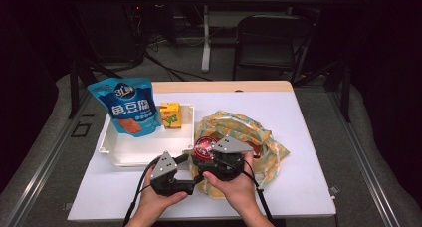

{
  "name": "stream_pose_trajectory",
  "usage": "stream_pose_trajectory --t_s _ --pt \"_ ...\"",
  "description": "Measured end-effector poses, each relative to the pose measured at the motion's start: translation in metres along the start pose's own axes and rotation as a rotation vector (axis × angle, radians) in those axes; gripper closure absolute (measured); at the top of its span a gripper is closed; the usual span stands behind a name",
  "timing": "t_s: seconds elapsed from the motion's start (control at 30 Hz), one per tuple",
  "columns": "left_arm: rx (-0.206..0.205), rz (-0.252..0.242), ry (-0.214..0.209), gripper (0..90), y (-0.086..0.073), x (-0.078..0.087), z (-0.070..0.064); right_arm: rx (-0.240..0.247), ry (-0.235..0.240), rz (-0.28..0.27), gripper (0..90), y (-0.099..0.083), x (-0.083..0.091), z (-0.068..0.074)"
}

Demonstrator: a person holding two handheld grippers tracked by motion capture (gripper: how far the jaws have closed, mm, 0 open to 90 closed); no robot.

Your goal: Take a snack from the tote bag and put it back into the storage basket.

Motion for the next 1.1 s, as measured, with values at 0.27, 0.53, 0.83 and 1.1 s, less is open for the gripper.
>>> stream_pose_trajectory --t_s 0.27,0.53,0.83,1.1 --pt "-0.024 -0.037 -0.008 19.9 0.002 -0.002 -0.003 0.001 0.013 0.022 25.1 -0.004 -0.002 0.008" --pt "-0.027 -0.064 0.004 22.4 0.002 -0.003 -0.003 0.009 0.032 0.036 25.1 -0.007 -0.005 0.017" --pt "-0.042 -0.093 0.008 23.1 0.002 -0.002 -0.003 0.002 0.046 0.047 25.0 -0.008 -0.007 0.022" --pt "-0.073 -0.102 -0.003 24.5 0.002 -0.001 -0.004 0.007 0.052 0.062 24.9 -0.008 -0.007 0.022"
Point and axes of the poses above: each handheld gripper's, and its own axes: x roughly backward along the jaws, y roughly out of its top, z roughly to its left, the point moved 2 cm from there along -x, roughly forward along the jaws, and after that the axes turned 12 degrees about -x, right-handed, at the moved point
